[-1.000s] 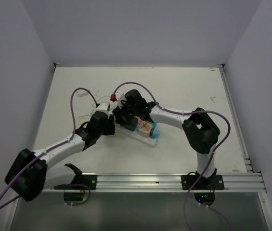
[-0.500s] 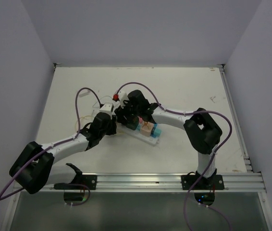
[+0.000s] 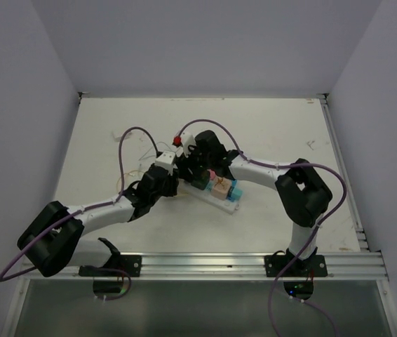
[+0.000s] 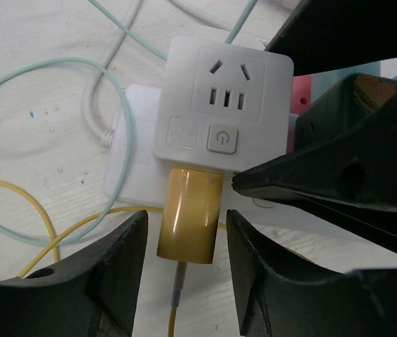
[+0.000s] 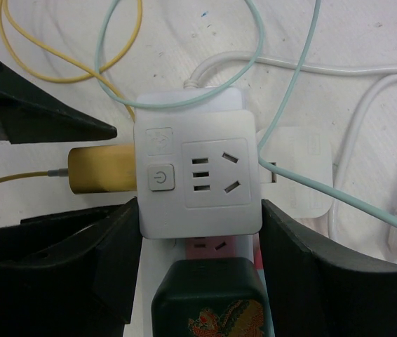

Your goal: Pull the plug off the socket

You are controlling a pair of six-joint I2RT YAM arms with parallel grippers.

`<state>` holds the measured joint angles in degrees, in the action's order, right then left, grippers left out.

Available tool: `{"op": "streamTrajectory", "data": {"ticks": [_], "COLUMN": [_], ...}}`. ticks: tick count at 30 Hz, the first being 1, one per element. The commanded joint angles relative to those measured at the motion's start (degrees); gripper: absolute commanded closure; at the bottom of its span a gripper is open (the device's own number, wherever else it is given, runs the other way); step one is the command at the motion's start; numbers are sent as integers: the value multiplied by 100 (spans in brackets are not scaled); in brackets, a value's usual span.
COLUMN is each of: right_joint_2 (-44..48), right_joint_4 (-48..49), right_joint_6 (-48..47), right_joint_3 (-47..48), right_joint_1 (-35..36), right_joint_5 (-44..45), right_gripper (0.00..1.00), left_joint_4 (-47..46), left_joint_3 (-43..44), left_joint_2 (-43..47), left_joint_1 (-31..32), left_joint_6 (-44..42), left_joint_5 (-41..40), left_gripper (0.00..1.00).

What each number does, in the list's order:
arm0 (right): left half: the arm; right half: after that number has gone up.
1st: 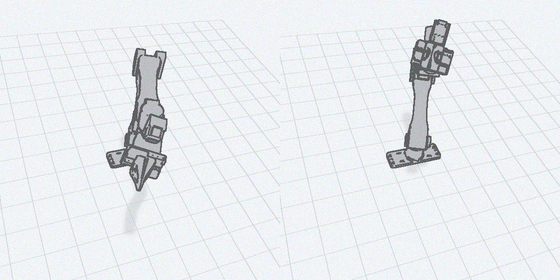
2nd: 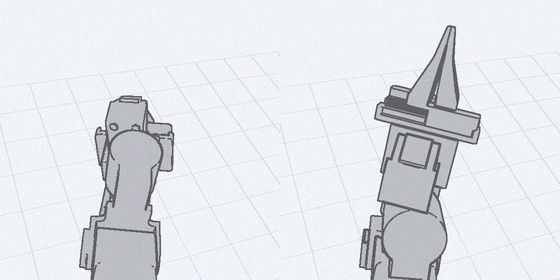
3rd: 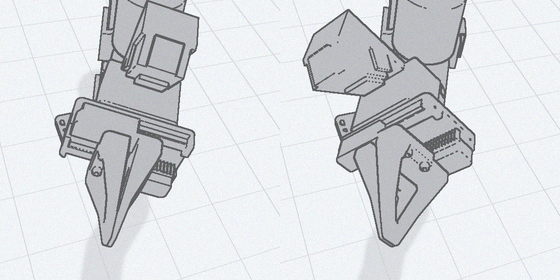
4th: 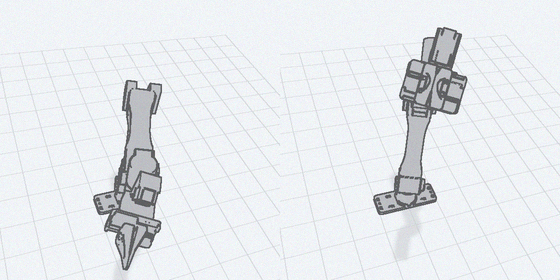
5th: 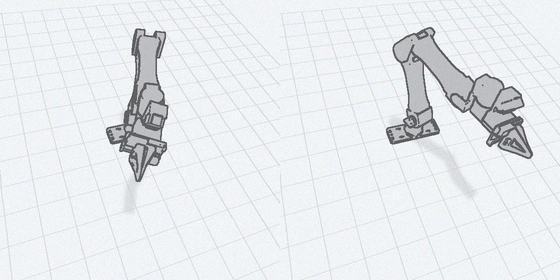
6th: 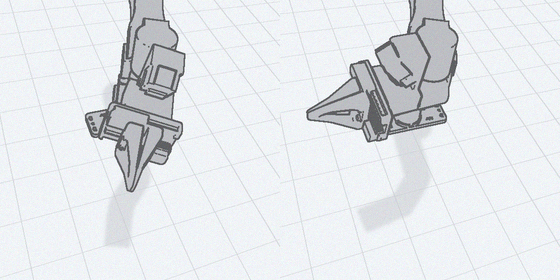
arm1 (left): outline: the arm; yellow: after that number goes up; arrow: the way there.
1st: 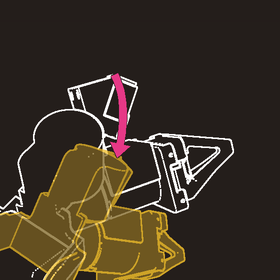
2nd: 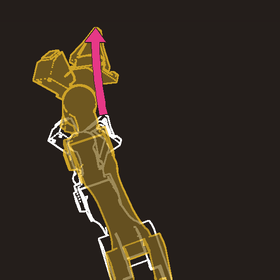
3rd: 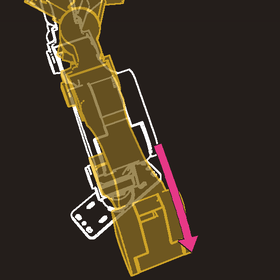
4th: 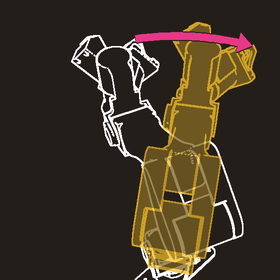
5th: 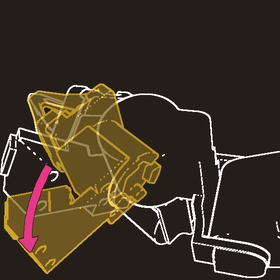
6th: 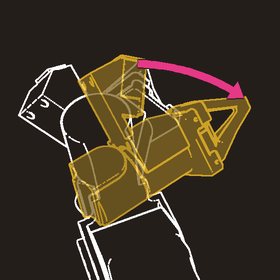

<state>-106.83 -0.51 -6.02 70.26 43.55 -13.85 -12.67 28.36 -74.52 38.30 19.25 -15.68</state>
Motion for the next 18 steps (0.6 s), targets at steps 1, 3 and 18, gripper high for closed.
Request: {"op": "streamTrajectory", "data": {"ticks": [1, 3, 18], "right_joint_2": [109, 118, 48], "right_joint_4": [-634, -669, -907], "right_joint_6": [-154, -162, -198], "right_joint_3": [-171, -179, -267], "right_joint_1": [-136, -162, -444], "right_joint_5": [-65, -101, 294], "right_gripper": [100, 100, 100], "left_joint_4": [-579, -614, -614], "left_joint_3": [-67, -76, -103], "left_joint_2": [-106, -142, -159], "left_joint_1": [203, 248, 485], "left_joint_6": [-333, -404, -545], "left_joint_5": [-84, -102, -75], "left_gripper": [47, 46, 88]}}
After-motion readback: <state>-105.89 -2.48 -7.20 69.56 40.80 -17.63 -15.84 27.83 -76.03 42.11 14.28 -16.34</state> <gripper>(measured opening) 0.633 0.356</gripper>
